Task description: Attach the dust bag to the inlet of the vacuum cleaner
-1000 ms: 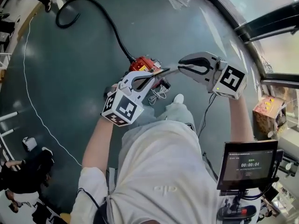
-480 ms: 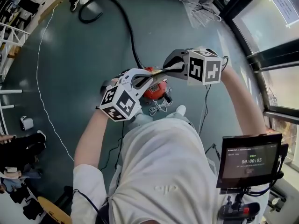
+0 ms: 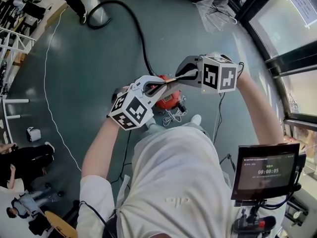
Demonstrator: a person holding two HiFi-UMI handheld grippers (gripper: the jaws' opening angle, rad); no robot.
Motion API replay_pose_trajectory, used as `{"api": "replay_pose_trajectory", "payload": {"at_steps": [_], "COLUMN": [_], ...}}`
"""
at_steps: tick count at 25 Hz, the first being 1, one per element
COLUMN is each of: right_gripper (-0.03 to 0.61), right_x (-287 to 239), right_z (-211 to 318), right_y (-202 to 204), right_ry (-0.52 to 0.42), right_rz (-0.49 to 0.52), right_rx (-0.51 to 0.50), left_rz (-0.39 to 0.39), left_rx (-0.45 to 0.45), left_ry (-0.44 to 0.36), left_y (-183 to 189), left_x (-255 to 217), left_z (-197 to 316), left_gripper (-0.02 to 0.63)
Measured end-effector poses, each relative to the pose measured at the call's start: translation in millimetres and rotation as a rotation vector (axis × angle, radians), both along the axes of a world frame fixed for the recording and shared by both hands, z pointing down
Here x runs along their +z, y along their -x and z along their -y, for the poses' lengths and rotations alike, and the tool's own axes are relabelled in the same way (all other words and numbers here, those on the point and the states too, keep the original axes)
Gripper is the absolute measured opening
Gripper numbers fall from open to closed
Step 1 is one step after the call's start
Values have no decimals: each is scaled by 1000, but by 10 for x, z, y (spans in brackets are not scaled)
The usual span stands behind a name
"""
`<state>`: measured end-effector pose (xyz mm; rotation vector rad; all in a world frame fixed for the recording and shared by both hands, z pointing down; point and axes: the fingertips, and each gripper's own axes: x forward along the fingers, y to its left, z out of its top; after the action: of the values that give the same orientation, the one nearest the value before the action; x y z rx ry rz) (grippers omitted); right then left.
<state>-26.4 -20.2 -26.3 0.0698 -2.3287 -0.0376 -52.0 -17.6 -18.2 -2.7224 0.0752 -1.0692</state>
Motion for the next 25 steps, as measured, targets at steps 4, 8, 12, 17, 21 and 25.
{"api": "replay_pose_trajectory", "payload": {"at_steps": [4, 8, 12, 17, 21, 25], "right_gripper": [32, 32, 32, 32, 32, 31], "right_x": [81, 116, 150, 206, 345, 546], "right_z": [-51, -96, -113, -78, -154, -226], "right_y": [-55, -93, -122, -121, -125, -91], "right_ry": [9, 39, 70, 37, 51, 39], "right_rz": [-24, -27, -26, -65, -159, -237], "right_rx": [1, -1, 6, 9, -39, -87], "left_rz": [-15, -17, -29, -18, -6, 16], "left_rx": [6, 13, -1, 11, 33, 56], "left_ry": [35, 36, 47, 28, 13, 16], "left_y": [-49, -86, -104, -107, -155, -206], "left_x": [29, 70, 88, 98, 91, 172], "left_z": [-24, -39, -29, -57, -90, -180], "left_gripper": [11, 11, 11, 11, 10, 11]}}
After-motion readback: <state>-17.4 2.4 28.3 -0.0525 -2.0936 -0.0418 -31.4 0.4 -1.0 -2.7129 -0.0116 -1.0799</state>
